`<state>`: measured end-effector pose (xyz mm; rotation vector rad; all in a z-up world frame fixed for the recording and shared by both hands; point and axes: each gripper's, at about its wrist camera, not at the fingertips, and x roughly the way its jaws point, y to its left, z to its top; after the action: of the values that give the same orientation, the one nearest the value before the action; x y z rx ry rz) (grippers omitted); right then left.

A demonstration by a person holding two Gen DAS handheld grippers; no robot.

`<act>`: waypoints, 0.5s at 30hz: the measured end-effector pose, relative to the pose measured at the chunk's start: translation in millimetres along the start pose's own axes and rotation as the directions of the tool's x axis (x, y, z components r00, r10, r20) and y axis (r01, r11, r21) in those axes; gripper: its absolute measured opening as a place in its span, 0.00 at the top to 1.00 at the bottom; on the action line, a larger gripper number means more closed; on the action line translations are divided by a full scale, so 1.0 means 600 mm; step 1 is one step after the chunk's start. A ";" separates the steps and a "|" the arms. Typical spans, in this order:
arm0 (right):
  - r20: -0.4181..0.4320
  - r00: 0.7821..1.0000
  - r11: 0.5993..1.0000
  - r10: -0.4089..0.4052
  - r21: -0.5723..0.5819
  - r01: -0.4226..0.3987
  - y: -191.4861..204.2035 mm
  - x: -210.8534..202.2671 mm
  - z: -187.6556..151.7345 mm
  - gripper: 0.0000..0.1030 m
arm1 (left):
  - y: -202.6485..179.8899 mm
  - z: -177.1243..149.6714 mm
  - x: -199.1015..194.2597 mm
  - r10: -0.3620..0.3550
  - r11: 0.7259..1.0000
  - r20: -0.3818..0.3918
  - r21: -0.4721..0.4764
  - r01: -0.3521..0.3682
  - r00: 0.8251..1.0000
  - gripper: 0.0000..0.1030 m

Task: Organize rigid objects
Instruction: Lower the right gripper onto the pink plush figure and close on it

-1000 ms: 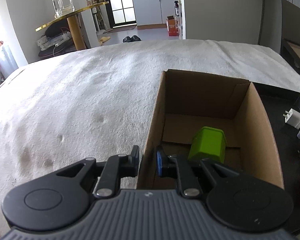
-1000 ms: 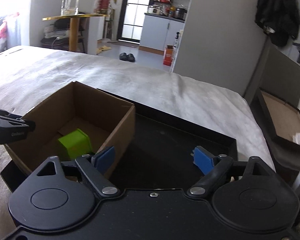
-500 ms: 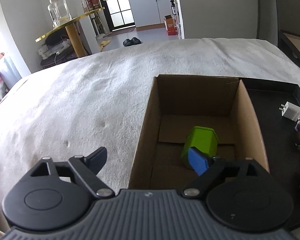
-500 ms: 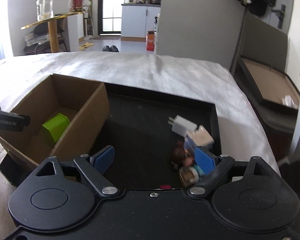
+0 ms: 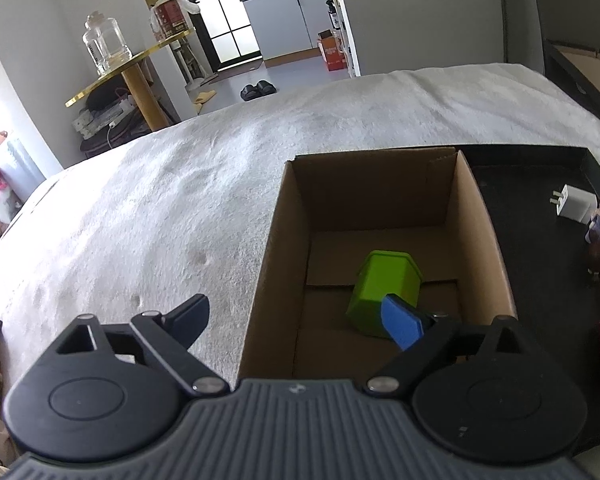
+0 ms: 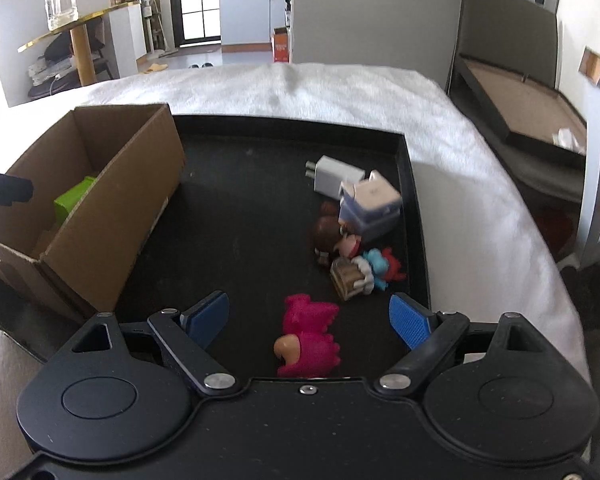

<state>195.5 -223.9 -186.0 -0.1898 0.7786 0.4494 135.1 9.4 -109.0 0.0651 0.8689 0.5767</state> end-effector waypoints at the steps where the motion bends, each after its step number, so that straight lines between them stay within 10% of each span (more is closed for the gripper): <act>1: -0.006 1.000 1.000 0.004 0.003 -0.004 -0.002 0.004 -0.003 0.16 | -0.002 0.000 0.002 0.005 1.000 -0.004 0.007 -0.005 1.000 0.10; 15: -0.103 0.995 1.000 0.013 0.007 -0.012 -0.008 0.061 -0.026 0.32 | -0.020 0.005 0.015 0.040 0.998 -0.032 0.051 -0.038 0.999 0.08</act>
<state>210.7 -221.3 -223.0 -0.2037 0.8829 0.4518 147.6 4.3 -116.8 0.1191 0.9157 0.5936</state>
